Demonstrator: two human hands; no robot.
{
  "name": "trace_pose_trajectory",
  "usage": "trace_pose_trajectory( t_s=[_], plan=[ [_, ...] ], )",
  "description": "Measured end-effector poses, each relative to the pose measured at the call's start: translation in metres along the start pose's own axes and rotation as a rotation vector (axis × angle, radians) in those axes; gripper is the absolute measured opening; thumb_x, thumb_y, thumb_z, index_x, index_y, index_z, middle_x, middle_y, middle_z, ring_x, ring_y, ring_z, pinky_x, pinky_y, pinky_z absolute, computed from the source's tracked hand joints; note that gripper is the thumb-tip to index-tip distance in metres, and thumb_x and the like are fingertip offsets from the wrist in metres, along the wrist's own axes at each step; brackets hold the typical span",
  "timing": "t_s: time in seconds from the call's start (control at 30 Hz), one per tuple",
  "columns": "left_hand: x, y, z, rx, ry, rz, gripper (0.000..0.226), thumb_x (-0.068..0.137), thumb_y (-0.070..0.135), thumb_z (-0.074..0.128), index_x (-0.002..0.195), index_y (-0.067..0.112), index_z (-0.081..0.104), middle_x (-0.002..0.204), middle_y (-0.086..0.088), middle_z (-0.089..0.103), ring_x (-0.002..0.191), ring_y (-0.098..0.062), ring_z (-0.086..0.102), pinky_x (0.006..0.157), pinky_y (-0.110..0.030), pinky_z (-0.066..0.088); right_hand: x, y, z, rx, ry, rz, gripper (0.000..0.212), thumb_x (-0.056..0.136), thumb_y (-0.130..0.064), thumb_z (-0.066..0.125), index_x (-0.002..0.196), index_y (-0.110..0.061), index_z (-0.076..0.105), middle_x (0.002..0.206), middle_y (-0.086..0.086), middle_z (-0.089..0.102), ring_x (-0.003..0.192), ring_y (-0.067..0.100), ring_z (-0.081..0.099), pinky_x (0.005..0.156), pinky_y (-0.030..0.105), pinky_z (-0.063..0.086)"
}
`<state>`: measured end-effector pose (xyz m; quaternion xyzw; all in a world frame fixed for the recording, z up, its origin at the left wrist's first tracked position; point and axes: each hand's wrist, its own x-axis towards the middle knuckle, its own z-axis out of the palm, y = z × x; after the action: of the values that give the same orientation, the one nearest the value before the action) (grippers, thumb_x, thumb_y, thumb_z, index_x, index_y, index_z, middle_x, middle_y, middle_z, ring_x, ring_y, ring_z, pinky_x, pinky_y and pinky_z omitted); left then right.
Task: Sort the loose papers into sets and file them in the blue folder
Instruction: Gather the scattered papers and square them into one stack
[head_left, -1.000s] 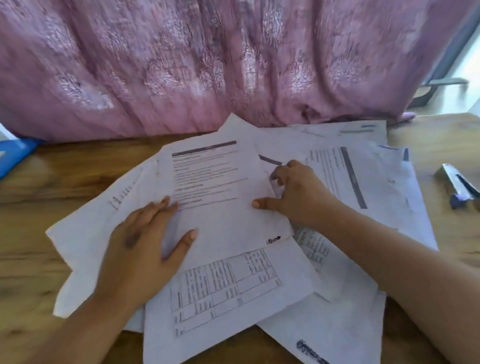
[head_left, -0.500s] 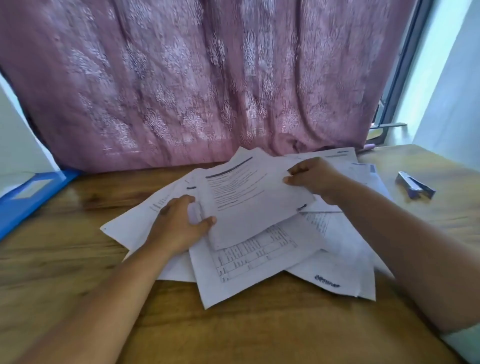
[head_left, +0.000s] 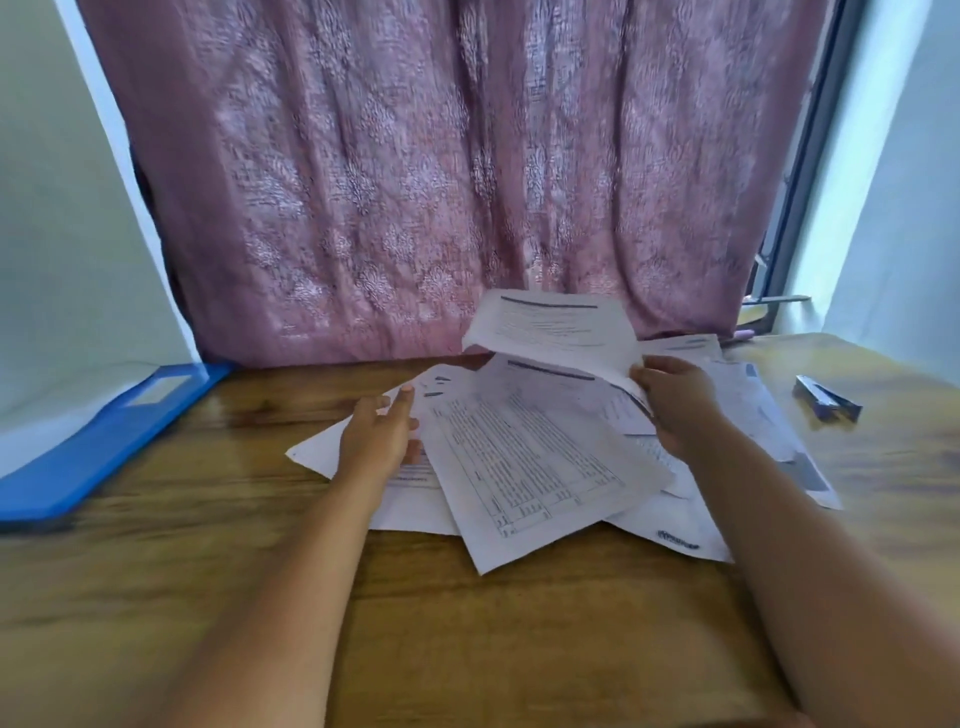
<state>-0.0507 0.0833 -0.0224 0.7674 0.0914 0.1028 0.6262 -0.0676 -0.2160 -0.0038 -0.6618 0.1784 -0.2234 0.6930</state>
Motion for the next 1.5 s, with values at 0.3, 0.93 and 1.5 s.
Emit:
trace_pose_trajectory(
  t_s=[0.3,0.93,1.5],
  plan=[
    [0.026,-0.011,-0.005,0.606,0.071,0.135,0.062,0.090,0.068,0.038,0.095,0.012,0.065,0.093,-0.008,0.071,0.087,-0.030,0.065,0.077,-0.036,0.049,0.004,0.010,-0.002,-0.584,-0.243,-0.184,0.015,0.086,-0.022,0.073,0.100,-0.020,0.067,0.079,0.001,0.066,0.064,0.015,0.057,0.054,0.023,0.042],
    [0.006,0.003,0.015,0.001,-0.154,0.233,0.102,0.089,0.013,0.069,0.154,0.022,-0.009,0.133,0.003,0.047,0.098,-0.005,0.053,0.087,-0.027,0.041,-0.018,0.002,0.009,-0.738,-0.359,0.022,0.034,0.086,-0.028,0.072,0.112,-0.008,0.064,0.110,0.009,0.065,0.092,0.024,0.062,0.079,0.035,0.053],
    [-0.037,0.019,0.014,1.321,-0.516,0.453,0.088,0.070,0.088,0.046,0.138,0.032,0.043,0.144,-0.002,0.045,0.129,-0.024,0.041,0.099,-0.037,0.036,0.007,-0.001,-0.019,0.395,-0.100,0.292,0.019,0.093,0.002,0.056,0.112,0.004,0.057,0.099,0.016,0.065,0.082,0.021,0.065,0.061,0.024,0.058]
  ],
)
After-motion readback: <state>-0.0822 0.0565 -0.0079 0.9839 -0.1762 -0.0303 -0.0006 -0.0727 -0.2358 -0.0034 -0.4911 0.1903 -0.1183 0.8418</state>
